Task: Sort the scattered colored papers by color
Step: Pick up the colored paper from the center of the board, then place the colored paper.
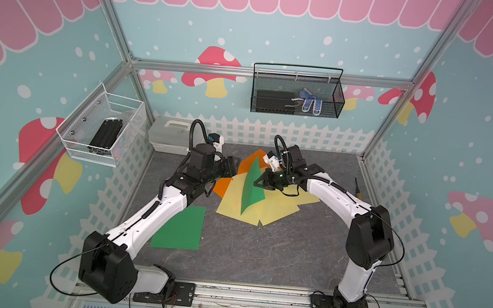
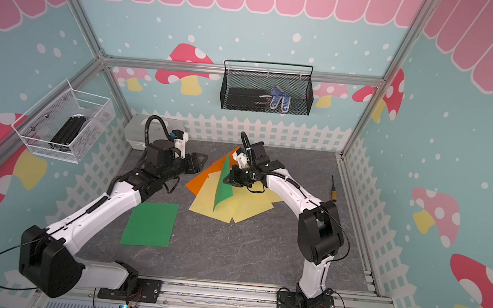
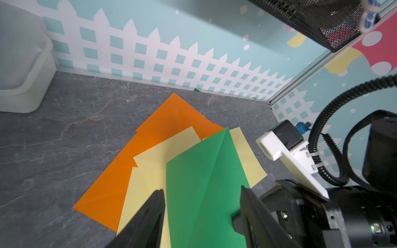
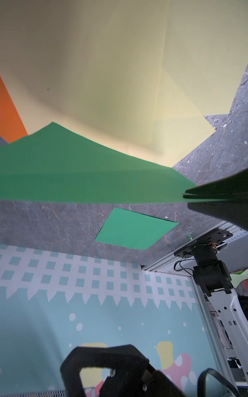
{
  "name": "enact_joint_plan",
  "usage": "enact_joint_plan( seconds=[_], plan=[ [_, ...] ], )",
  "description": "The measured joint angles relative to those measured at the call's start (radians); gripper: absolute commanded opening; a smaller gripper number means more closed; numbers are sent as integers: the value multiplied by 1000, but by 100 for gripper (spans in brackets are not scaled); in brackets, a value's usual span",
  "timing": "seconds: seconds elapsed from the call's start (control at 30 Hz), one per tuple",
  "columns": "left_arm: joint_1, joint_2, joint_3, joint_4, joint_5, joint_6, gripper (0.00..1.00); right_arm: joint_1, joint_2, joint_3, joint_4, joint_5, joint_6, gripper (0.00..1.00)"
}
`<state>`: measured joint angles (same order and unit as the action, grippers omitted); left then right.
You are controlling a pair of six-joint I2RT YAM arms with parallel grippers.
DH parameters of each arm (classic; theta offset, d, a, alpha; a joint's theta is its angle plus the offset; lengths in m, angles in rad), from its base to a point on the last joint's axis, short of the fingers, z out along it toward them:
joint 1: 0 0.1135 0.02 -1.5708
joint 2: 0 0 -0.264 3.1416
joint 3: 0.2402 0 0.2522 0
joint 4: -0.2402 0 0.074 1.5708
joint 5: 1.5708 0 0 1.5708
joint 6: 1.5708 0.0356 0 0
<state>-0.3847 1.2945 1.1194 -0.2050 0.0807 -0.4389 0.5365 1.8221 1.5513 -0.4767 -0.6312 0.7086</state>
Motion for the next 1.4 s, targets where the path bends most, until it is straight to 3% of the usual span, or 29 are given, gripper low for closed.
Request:
enact_joint_plan(
  seconds=[0.27, 0.43, 0.6, 0.83, 1.1, 1.4],
  plan=[
    [0, -245, -77, 33, -108, 5, 72, 93, -17, 0, 137, -47, 122, 0],
    [0, -352, -126, 56, -161, 17, 75, 185, 54, 57, 230, -76, 215, 0],
    [0, -377, -127, 58, -189, 28, 76, 280, 166, 154, 333, -85, 310, 0],
    [0, -420, -151, 55, -213, 28, 77, 388, 253, 143, 616, -78, 537, 0],
    [0, -442, -186, 40, -222, 32, 77, 430, 369, 24, 953, -58, 760, 0],
    [0, -451, -204, 22, -227, 32, 78, 442, 505, -50, 1088, -18, 880, 0]
  ],
)
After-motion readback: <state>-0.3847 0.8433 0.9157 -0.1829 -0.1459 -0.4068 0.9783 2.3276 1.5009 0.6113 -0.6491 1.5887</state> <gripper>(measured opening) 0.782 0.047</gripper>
